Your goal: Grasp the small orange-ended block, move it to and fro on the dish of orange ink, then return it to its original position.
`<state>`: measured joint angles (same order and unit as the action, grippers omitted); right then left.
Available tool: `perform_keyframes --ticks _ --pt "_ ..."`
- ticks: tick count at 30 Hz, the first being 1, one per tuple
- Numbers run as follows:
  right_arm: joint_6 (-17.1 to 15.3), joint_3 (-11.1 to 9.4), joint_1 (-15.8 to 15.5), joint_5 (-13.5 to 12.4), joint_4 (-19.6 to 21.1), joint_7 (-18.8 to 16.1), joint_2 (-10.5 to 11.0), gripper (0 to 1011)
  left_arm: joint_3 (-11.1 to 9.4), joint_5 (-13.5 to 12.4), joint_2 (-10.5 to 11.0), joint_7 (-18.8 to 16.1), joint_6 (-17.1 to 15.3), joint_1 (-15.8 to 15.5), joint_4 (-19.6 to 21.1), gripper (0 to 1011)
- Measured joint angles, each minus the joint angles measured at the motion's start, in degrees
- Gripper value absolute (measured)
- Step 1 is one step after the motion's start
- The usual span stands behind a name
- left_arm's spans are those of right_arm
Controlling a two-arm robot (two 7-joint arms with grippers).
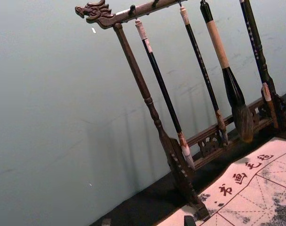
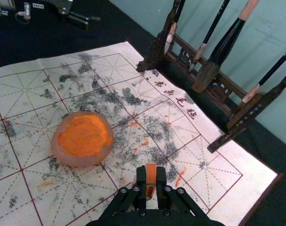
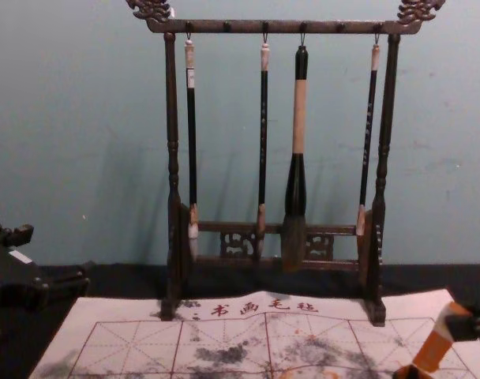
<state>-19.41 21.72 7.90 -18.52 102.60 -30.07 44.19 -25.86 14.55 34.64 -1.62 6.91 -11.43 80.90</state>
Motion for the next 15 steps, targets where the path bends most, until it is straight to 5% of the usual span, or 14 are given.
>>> perform_keyframes --ticks 15 --pt "-0.53 0.36 0.07 -0.4 -1.14 0.06 -0.62 87 0.0 0.0 0.0 0.0 0.0 0.0 0.0 1001"
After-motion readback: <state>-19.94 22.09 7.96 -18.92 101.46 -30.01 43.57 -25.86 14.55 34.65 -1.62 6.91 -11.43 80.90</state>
